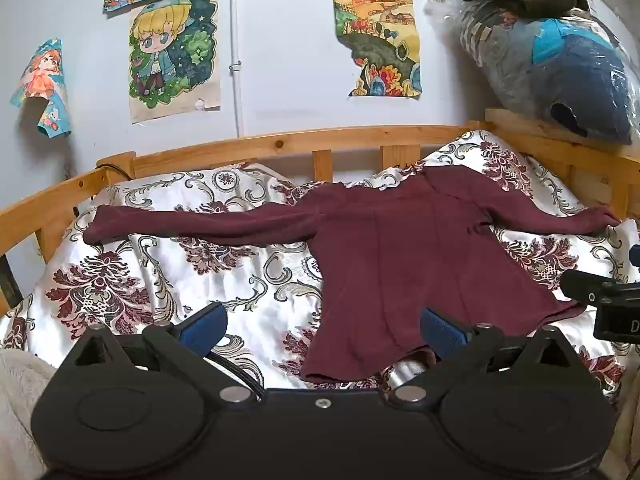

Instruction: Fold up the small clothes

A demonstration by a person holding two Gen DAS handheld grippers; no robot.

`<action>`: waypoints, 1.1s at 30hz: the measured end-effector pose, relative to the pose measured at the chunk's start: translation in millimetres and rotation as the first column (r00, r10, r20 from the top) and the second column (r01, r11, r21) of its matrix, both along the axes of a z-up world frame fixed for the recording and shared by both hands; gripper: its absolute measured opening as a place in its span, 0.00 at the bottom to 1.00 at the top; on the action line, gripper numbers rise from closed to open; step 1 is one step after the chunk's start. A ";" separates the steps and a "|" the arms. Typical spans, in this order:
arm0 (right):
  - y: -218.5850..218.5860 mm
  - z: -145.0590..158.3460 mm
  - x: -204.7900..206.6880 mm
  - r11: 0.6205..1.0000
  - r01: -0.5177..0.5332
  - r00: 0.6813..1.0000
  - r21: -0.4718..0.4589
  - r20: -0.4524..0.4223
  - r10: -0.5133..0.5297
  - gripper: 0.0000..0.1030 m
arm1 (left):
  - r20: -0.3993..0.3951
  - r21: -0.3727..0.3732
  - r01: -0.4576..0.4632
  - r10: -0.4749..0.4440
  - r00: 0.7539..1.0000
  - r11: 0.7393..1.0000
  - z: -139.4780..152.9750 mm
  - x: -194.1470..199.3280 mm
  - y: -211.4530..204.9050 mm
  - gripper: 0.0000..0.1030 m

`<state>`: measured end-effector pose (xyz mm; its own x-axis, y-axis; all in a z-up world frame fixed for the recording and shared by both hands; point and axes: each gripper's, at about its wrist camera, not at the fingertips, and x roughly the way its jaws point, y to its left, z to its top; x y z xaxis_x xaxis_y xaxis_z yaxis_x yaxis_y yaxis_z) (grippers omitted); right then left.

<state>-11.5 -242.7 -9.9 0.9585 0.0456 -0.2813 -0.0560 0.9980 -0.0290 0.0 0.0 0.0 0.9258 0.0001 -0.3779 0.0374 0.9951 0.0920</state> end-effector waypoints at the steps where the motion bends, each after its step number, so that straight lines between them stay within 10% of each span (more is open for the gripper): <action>1: -0.3 0.0 0.0 1.000 0.000 1.000 0.002 0.002 0.000 1.00 | -0.002 0.000 0.000 0.000 1.000 1.000 0.0 0.0 0.0 0.99; 33: -0.7 0.1 1.1 1.000 -0.001 1.000 0.008 -0.006 0.001 1.00 | -0.005 -0.002 0.000 0.000 1.000 1.000 0.0 0.2 0.1 0.99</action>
